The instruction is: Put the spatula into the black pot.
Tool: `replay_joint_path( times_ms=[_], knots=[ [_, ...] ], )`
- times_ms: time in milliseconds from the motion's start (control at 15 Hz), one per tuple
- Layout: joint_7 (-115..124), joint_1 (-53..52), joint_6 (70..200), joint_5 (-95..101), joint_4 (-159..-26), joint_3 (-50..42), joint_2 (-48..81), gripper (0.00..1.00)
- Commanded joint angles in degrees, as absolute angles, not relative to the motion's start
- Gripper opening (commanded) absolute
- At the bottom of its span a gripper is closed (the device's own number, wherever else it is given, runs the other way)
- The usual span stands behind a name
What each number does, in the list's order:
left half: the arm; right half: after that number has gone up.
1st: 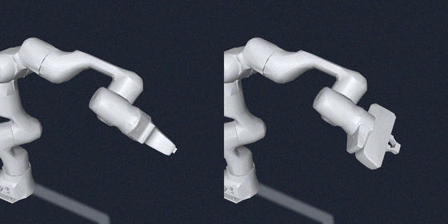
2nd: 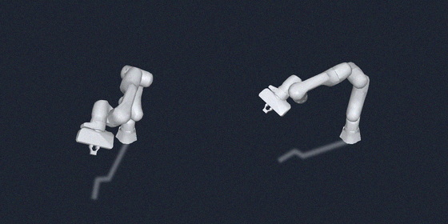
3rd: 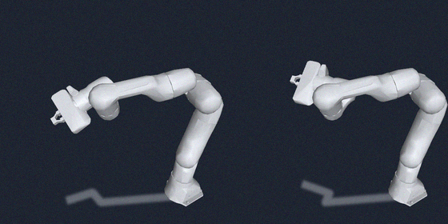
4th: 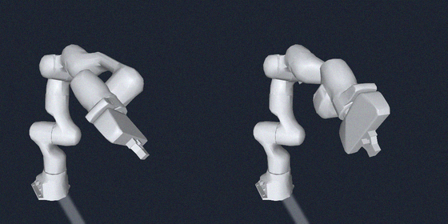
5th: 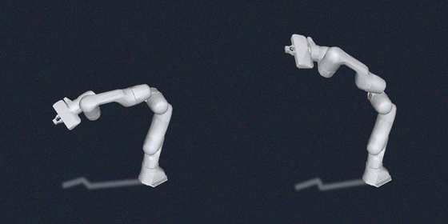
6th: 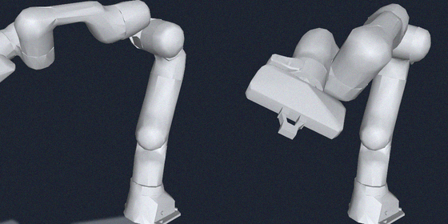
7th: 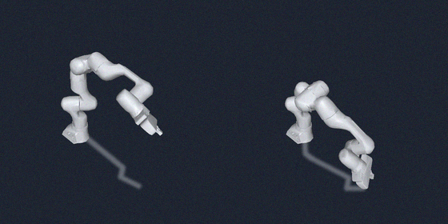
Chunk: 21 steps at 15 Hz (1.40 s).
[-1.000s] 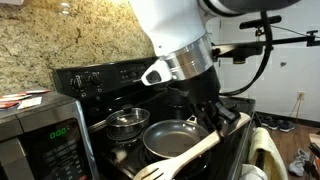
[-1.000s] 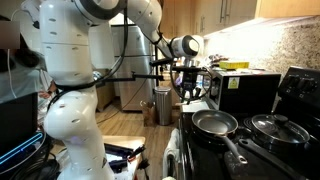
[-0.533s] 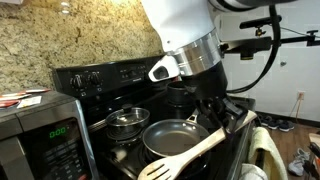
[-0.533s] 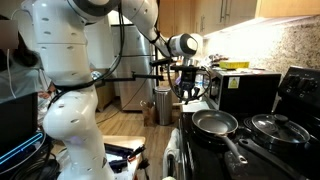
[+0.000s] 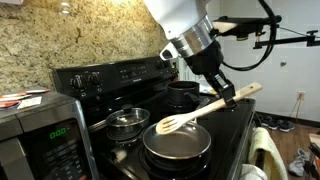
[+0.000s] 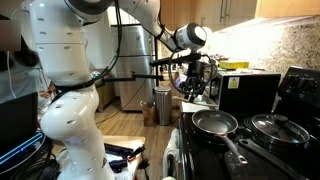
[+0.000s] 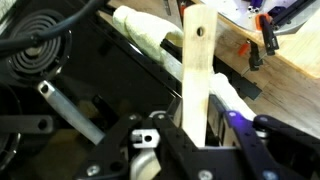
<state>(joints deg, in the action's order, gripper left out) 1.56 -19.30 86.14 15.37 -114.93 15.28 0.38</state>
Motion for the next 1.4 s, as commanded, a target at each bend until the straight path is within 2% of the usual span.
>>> replay_joint_path(
  times_ms=[0, 267, 333, 533, 600, 1067, 1333],
  knots=[
    [8.04, -16.79, 79.34, 15.16, -114.74, 14.45, -3.71, 0.07],
    [6.43, -13.96, 80.57, 10.98, -117.15, 12.09, -8.04, 0.07],
    [5.85, -14.4, 80.17, 12.68, -114.97, 12.87, -5.5, 0.3],
    [5.84, -13.66, 80.18, 12.04, -115.7, 12.32, -6.74, 0.3],
    [5.84, -13.68, 80.19, 11.98, -115.8, 12.35, -6.74, 0.07],
    [1.13, -9.7, 93.52, -2.92, -117.88, 6.69, -8.72, 0.07],
    [-0.94, -6.98, 92.74, -6.81, -118.02, 3.94, -9.13, 0.07]
  ],
)
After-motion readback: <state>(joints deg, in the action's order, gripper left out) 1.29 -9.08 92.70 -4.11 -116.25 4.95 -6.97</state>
